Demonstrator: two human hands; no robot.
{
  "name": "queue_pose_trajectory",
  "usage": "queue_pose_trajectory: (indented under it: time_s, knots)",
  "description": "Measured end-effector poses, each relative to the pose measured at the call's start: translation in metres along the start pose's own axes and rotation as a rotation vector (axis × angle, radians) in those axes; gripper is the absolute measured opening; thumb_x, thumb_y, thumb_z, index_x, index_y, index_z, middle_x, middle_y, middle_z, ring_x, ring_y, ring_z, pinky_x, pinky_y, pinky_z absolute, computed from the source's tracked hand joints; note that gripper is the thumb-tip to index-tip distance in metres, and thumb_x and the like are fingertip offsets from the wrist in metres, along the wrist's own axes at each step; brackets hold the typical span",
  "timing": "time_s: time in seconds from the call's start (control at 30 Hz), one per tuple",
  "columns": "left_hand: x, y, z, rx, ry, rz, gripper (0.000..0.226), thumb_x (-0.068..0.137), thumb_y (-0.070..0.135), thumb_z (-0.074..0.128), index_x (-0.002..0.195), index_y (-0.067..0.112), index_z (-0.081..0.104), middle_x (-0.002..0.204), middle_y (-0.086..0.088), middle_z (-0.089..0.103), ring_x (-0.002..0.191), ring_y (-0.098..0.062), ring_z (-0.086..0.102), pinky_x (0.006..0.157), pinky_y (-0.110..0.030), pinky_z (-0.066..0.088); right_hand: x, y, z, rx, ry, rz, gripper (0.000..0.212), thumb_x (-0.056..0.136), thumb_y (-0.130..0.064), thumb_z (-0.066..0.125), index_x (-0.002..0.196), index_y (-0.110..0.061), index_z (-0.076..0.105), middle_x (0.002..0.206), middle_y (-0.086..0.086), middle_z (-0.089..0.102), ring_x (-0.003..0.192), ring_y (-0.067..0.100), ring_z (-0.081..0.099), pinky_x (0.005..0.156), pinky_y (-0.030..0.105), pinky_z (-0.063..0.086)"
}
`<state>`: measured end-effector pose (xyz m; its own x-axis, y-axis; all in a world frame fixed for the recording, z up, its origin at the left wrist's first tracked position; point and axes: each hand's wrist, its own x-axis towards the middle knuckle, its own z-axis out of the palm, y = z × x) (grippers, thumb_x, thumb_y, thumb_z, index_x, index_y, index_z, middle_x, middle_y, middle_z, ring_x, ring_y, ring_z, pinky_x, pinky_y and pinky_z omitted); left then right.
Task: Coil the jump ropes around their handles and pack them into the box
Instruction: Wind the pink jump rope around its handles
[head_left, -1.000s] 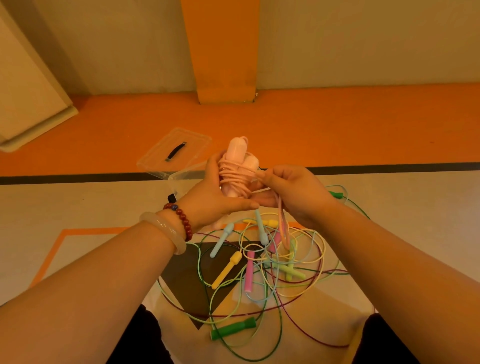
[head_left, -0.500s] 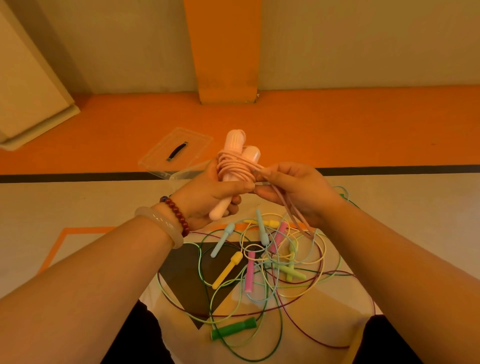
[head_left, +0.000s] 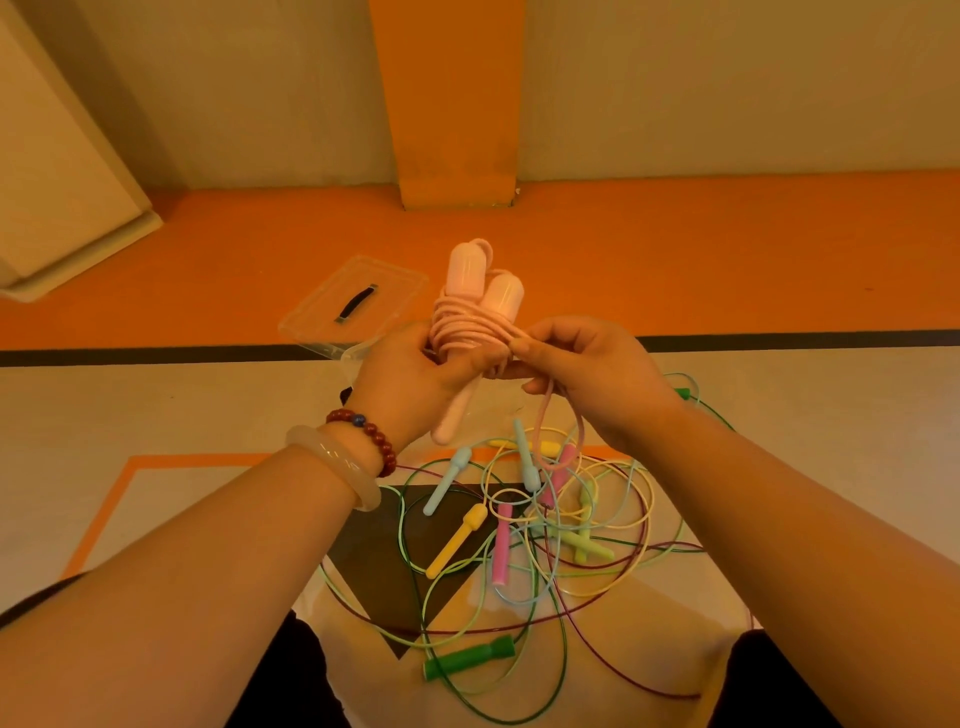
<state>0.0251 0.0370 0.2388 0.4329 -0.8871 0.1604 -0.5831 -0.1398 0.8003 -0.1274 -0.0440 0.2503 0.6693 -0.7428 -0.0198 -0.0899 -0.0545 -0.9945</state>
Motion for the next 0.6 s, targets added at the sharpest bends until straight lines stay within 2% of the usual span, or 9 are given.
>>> queue_pose_trajectory:
  time_s: [0.07, 0.17, 0.23, 0.3, 0.33, 0.4, 0.47, 0.53, 0.6]
  knots:
    - [0.0, 0.0, 0.0, -0.024, 0.056, 0.008, 0.018, 0.081, 0.042, 0.069, 0.091, 0.039, 0.054, 0.076, 0.016, 0.057, 0.064, 0.013, 0.053, 0.057, 0.0, 0.038, 0.001, 0.001, 0.0, -0.014, 0.021, -0.021, 0.01, 0.091, -0.012, 0.061, 0.089, -0.012, 0.07, 0.088, 0.01, 0.073, 0.08, 0.01, 0.071, 0.061, 0.016, 0.05]
    - [0.002, 0.0, 0.002, -0.031, 0.051, -0.061, 0.043, 0.082, 0.046, 0.068, 0.119, 0.029, 0.056, 0.092, 0.016, 0.06, 0.076, 0.009, 0.055, 0.057, -0.003, 0.038, 0.001, 0.005, 0.003, -0.031, 0.054, -0.019, 0.009, 0.091, -0.013, 0.062, 0.089, -0.013, 0.071, 0.087, 0.008, 0.073, 0.08, 0.009, 0.071, 0.062, 0.017, 0.052]
    - [0.003, -0.001, 0.004, 0.013, -0.019, -0.037, 0.034, 0.087, 0.046, 0.062, 0.116, 0.028, 0.056, 0.093, 0.014, 0.061, 0.075, 0.009, 0.054, 0.056, -0.004, 0.039, 0.0, 0.009, 0.007, -0.069, 0.076, -0.016, 0.011, 0.092, -0.015, 0.062, 0.093, -0.012, 0.072, 0.09, 0.008, 0.073, 0.08, 0.009, 0.071, 0.062, 0.016, 0.053]
    - [0.004, 0.001, 0.007, 0.044, -0.102, 0.0, 0.027, 0.094, 0.042, 0.052, 0.117, 0.028, 0.052, 0.083, 0.014, 0.059, 0.067, 0.008, 0.054, 0.054, -0.005, 0.039, 0.0, 0.012, 0.007, -0.11, 0.091, -0.017, 0.013, 0.092, -0.017, 0.062, 0.096, -0.011, 0.072, 0.092, 0.008, 0.073, 0.081, 0.008, 0.071, 0.062, 0.016, 0.053]
    - [0.003, 0.001, 0.007, 0.059, -0.135, 0.004, 0.026, 0.097, 0.04, 0.048, 0.119, 0.027, 0.049, 0.08, 0.01, 0.058, 0.064, 0.003, 0.055, 0.053, -0.008, 0.041, 0.0, 0.012, 0.007, -0.127, 0.093, -0.02, 0.013, 0.092, -0.017, 0.062, 0.096, -0.01, 0.073, 0.091, 0.007, 0.073, 0.08, 0.008, 0.071, 0.062, 0.016, 0.053]
    - [0.002, 0.002, 0.008, 0.082, -0.171, -0.025, 0.032, 0.1, 0.041, 0.039, 0.125, 0.022, 0.043, 0.08, -0.005, 0.061, 0.07, -0.017, 0.06, 0.064, -0.031, 0.051, 0.0, 0.012, 0.009, -0.166, 0.09, -0.039, 0.012, 0.092, -0.017, 0.063, 0.094, -0.011, 0.073, 0.089, 0.007, 0.073, 0.078, 0.007, 0.07, 0.062, 0.015, 0.053]
    - [-0.001, 0.001, 0.009, 0.108, -0.172, -0.04, 0.039, 0.1, 0.045, 0.032, 0.129, 0.02, 0.037, 0.085, -0.006, 0.063, 0.077, -0.024, 0.065, 0.07, -0.044, 0.054, -0.001, 0.012, 0.011, -0.192, 0.089, -0.063, 0.01, 0.092, -0.017, 0.063, 0.093, -0.013, 0.072, 0.087, 0.004, 0.072, 0.077, 0.005, 0.069, 0.062, 0.015, 0.053]
    - [-0.004, 0.002, 0.011, 0.124, -0.151, -0.031, 0.041, 0.098, 0.049, 0.03, 0.128, 0.022, 0.034, 0.091, -0.001, 0.064, 0.075, -0.02, 0.067, 0.068, -0.044, 0.056, -0.002, 0.012, 0.014, -0.202, 0.09, -0.084, 0.01, 0.092, -0.017, 0.062, 0.093, -0.015, 0.072, 0.087, 0.002, 0.072, 0.078, 0.006, 0.069, 0.064, 0.015, 0.054]
    - [-0.004, 0.002, 0.012, 0.078, -0.134, -0.044, 0.041, 0.097, 0.051, 0.031, 0.127, 0.024, 0.032, 0.084, 0.004, 0.061, 0.062, -0.01, 0.062, 0.057, -0.03, 0.055, -0.002, 0.01, 0.015, -0.214, 0.082, -0.095, 0.01, 0.093, -0.017, 0.06, 0.093, -0.016, 0.07, 0.086, 0.0, 0.072, 0.077, 0.004, 0.068, 0.065, 0.013, 0.053]
